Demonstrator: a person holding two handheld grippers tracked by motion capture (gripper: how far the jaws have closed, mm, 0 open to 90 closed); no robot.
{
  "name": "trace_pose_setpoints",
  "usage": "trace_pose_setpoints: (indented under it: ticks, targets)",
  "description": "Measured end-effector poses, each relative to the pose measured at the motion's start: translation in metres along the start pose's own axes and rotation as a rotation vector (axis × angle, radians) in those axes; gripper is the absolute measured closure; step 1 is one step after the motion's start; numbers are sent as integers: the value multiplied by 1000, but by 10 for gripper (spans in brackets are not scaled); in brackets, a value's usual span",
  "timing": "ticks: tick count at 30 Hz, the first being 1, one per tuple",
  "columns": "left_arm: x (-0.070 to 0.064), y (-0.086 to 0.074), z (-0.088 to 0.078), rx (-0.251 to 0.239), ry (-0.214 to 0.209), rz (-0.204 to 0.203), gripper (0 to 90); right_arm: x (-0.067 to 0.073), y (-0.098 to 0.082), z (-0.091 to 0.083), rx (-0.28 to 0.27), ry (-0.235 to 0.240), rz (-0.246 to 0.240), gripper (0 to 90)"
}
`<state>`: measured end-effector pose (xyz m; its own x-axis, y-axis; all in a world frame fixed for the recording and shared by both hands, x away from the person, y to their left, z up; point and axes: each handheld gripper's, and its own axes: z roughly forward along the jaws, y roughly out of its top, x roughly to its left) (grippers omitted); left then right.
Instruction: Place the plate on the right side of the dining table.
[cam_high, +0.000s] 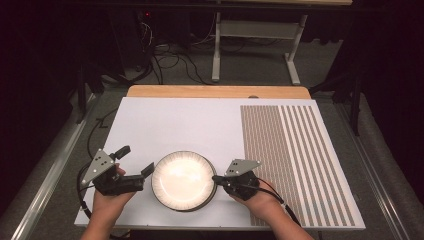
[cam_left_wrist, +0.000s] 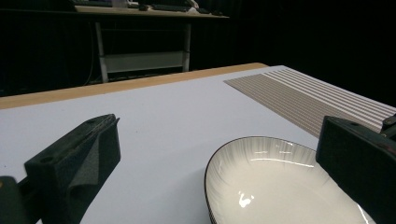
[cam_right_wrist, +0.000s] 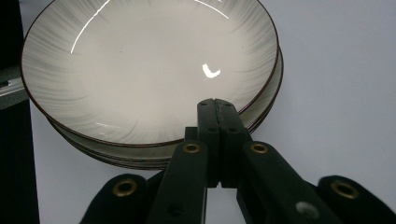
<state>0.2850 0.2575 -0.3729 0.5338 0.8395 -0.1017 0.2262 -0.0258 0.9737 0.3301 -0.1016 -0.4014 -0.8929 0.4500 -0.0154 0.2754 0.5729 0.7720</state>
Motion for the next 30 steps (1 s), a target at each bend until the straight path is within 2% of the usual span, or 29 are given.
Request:
trace_pose_setpoints:
  ticks: [6,7,8,17,30]
  targets:
    - [1,0,-1,-1,1,-4,4,3,1,6,7,13,-1,900]
    - [-3,-1,2,-43,-6,-66,4,3,1,6,5,14,-2,900]
    - [1,0,-1,-5,0,-10,4,3,2,7,11,12,-6,900]
    - [3,0,-1,-3,1,-11,4,7,5,13,15,33,-7,900]
    - [3,0,-2,-1,4,-13,4,9,5,13,9,32,-6,900]
